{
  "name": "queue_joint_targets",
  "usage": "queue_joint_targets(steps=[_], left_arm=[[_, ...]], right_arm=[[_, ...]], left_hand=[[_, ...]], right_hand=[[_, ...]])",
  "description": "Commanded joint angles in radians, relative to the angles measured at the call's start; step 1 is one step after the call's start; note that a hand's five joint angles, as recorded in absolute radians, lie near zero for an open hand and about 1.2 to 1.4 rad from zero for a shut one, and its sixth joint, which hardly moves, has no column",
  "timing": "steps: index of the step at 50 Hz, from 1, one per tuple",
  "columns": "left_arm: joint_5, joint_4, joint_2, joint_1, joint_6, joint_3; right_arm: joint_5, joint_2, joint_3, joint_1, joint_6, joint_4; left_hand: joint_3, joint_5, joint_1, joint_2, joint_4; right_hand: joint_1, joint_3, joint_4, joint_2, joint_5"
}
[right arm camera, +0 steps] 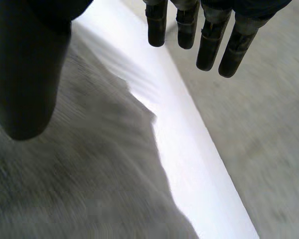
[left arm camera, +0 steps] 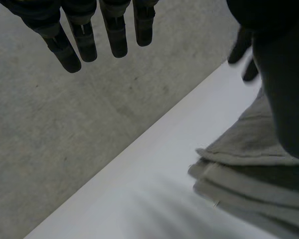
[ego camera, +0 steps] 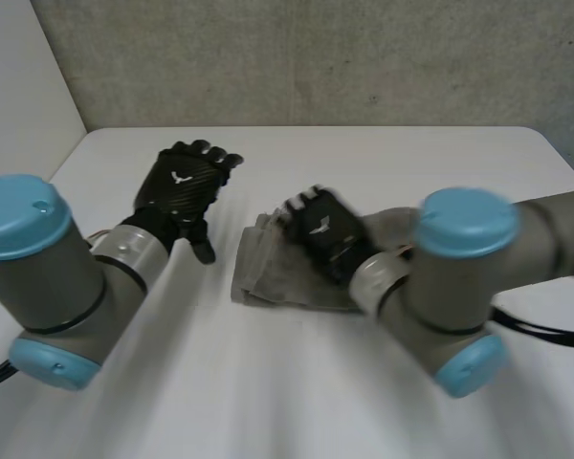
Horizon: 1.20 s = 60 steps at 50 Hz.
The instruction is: Fold the towel.
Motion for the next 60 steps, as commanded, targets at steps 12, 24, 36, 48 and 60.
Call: queue_joint_targets(steps=[12, 24, 36, 48, 60], left_arm=[[-0.055, 0.001, -0.080, -0.149, 0.001, 0.064], [-0.055, -0.004, -0.066, -0.140, -0.002, 0.054], [-0.057, -0.009, -0.042, -0.134, 0.000, 0.051], [-0.137, -0.004, -0.005, -0.072, -0.028, 0.057], [-0.171, 0.001, 0.011, -0.022, -0.095, 0.066]], right_arm=[[0.011, -0.103, 0.295, -0.306, 0.024, 0.083], [0.161, -0.067, 0.211, -0.274, -0.137, 0.048], [0.149, -0.069, 0.027, -0.038, -0.140, 0.062], [-0.014, 0.043, -0.075, 0.139, -0.137, 0.028], [-0.046, 0.208, -0.210, 0.193, -0.134, 0.037]], left_hand=[[-0.060, -0.211, -0.085, -0.078, -0.082], [-0.060, -0.211, -0.085, -0.078, -0.082], [-0.063, -0.214, -0.088, -0.081, -0.085], [-0.060, -0.211, -0.085, -0.078, -0.082], [-0.057, -0.208, -0.082, -0.075, -0.079]], right_hand=[[0.733, 0.715, 0.706, 0.716, 0.727], [1.166, 1.148, 1.140, 1.149, 1.160], [1.166, 1.148, 1.140, 1.149, 1.160], [1.166, 1.148, 1.140, 1.149, 1.160], [1.166, 1.148, 1.140, 1.149, 1.160]])
